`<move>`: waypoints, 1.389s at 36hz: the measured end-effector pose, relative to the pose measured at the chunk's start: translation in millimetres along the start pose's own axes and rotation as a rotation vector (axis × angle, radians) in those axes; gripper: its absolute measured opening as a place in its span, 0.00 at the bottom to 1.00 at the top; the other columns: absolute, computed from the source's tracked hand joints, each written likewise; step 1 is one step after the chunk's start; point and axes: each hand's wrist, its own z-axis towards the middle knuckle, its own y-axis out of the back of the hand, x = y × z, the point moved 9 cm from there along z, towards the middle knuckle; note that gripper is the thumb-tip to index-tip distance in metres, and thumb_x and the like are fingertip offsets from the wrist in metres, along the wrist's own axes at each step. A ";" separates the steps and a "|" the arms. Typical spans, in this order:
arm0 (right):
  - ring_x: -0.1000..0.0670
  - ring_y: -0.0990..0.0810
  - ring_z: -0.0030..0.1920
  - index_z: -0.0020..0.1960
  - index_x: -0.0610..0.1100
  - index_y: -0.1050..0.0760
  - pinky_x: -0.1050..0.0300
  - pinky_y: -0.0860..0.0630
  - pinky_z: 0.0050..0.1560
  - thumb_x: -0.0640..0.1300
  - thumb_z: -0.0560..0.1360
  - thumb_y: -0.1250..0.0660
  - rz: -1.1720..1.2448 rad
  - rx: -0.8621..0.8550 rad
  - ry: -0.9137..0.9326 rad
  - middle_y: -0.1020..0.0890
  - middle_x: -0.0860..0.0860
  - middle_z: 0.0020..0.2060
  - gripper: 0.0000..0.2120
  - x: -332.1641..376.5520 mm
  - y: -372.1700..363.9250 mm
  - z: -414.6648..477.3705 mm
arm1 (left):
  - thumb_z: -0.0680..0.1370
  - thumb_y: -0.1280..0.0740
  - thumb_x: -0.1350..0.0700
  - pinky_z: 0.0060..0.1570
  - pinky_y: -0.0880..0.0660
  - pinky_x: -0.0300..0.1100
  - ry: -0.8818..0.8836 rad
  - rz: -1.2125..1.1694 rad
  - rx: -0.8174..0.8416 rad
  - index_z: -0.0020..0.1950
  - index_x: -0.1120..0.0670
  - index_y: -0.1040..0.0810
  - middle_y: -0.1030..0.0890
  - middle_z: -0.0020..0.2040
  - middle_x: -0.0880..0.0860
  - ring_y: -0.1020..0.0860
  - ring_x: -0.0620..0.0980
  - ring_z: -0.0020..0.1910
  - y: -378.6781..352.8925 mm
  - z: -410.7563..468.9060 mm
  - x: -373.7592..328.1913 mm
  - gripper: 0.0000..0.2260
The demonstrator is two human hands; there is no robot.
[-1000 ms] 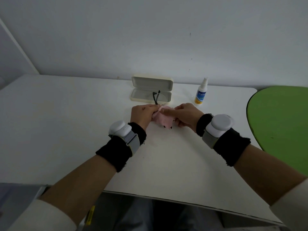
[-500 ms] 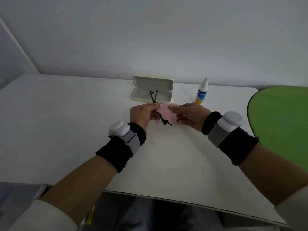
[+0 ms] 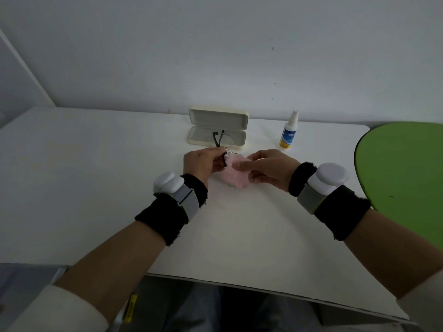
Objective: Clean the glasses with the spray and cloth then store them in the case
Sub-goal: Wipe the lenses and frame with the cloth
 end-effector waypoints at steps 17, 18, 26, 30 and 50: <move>0.48 0.28 0.33 0.41 0.41 0.24 0.55 0.29 0.37 0.57 0.69 0.24 -0.128 -0.119 0.042 0.22 0.42 0.38 0.19 6.7 -1.1 7.7 | 0.73 0.30 0.65 0.41 0.20 0.46 -0.017 -0.001 0.033 0.51 0.66 0.17 0.18 0.42 0.61 0.20 0.55 0.41 -3.9 -0.4 5.5 0.09; 0.48 0.28 0.32 0.41 0.41 0.24 0.56 0.29 0.35 0.56 0.69 0.24 -0.118 -0.127 0.041 0.23 0.42 0.37 0.19 6.2 1.2 8.3 | 0.73 0.31 0.65 0.42 0.20 0.48 -0.016 -0.006 0.036 0.51 0.67 0.18 0.18 0.43 0.61 0.20 0.56 0.41 -4.9 -0.5 5.1 0.09; 0.50 0.26 0.29 0.42 0.40 0.24 0.61 0.26 0.30 0.55 0.70 0.24 -0.054 -0.112 0.031 0.22 0.44 0.35 0.18 3.0 12.2 8.0 | 0.74 0.31 0.65 0.41 0.21 0.48 -0.032 -0.012 0.054 0.49 0.66 0.17 0.19 0.39 0.60 0.22 0.53 0.35 -9.8 -2.7 2.7 0.06; 0.50 0.27 0.30 0.41 0.40 0.24 0.61 0.26 0.30 0.53 0.70 0.24 -0.030 -0.109 0.026 0.22 0.44 0.36 0.17 1.8 17.9 5.6 | 0.74 0.31 0.64 0.36 0.22 0.45 -0.030 -0.016 0.041 0.47 0.67 0.18 0.21 0.35 0.59 0.24 0.51 0.29 -7.6 -1.8 0.5 0.06; 0.51 0.27 0.28 0.36 0.44 0.22 0.62 0.28 0.29 0.45 0.72 0.24 -0.112 0.042 0.041 0.22 0.49 0.29 0.10 -4.1 8.9 -5.8 | 0.73 0.30 0.63 0.34 0.23 0.42 -0.024 -0.027 -0.001 0.42 0.62 0.16 0.19 0.30 0.55 0.23 0.50 0.28 8.3 5.2 -3.7 0.04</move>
